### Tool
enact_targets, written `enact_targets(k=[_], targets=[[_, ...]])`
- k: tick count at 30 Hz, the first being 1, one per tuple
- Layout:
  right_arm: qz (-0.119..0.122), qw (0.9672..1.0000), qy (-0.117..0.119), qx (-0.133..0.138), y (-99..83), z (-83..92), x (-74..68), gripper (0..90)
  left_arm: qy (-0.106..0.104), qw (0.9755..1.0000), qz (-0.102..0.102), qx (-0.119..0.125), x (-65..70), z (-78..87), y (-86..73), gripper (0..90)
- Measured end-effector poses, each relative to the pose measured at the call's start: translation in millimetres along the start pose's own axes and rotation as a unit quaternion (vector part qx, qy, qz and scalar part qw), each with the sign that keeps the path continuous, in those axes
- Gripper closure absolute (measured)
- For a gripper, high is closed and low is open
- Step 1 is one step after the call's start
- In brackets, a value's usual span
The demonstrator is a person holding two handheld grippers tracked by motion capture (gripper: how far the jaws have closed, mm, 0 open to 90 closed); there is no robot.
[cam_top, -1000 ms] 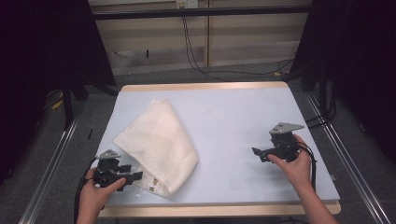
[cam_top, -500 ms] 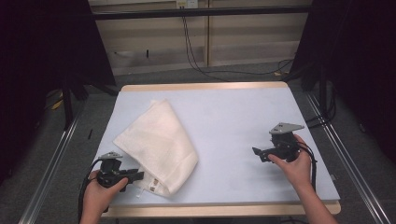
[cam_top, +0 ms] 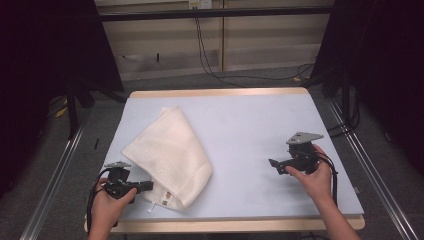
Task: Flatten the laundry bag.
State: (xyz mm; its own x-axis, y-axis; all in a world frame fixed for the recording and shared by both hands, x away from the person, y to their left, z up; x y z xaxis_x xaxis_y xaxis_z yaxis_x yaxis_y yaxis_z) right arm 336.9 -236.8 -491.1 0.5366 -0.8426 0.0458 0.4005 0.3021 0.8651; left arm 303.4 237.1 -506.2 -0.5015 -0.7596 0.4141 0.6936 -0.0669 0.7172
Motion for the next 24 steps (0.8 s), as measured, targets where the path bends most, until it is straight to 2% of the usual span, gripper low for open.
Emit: enact_targets(k=[1, 6, 10, 14, 15, 17, 24], targets=[[0.003, 1.0000, 0.001, 0.001, -0.1, -0.4, 0.0, 4.4, 0.002, 1.0000, -0.002, 0.003, 0.1, 0.6, 1.4, 87.4], [0.005, 1.0000, 0.005, 0.000, -0.5, -0.9, -1.8, 4.4, -0.003, 0.9996, 0.018, 0.021, 3.8, 4.0, 11.4, 87.7], [0.006, 0.9999, 0.011, -0.004, -1.1, -2.1, -6.0, 4.4, -0.004, 0.9992, 0.025, 0.032, 6.2, 4.7, 19.7, 87.7], [0.008, 0.9997, 0.020, -0.007, -0.6, -3.3, -12.2, 4.4, -0.009, 0.9988, 0.024, 0.042, 10.8, 5.7, 29.1, 87.7], [0.016, 0.9996, 0.024, -0.003, -0.2, -4.5, -12.6, 4.4, -0.011, 0.9988, 0.021, 0.042, 11.9, 5.4, 31.1, 87.8], [0.011, 0.9996, 0.026, -0.007, -0.2, -4.5, -15.9, 4.4, -0.014, 0.9986, 0.020, 0.046, 14.6, 4.0, 35.1, 87.8], [0.016, 0.9988, 0.045, -0.011, -0.5, -7.1, -25.2, 4.6, -0.023, 0.9984, 0.010, 0.052, 23.2, 0.8, 50.7, 87.8]])
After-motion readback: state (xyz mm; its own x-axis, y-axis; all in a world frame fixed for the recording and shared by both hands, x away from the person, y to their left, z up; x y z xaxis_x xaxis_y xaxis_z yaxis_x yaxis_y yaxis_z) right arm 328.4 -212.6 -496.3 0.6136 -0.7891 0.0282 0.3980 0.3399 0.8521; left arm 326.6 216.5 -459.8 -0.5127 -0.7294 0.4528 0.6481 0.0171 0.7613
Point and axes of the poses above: each handheld gripper's, and its own axes: z roughly backward along the jaws, y roughly out of its top, x roughly to its right, the point moved 6 cm from there along -z, roughly forward along the jaws, and after that the axes turned 13 degrees about x, right-handed, at the moved point
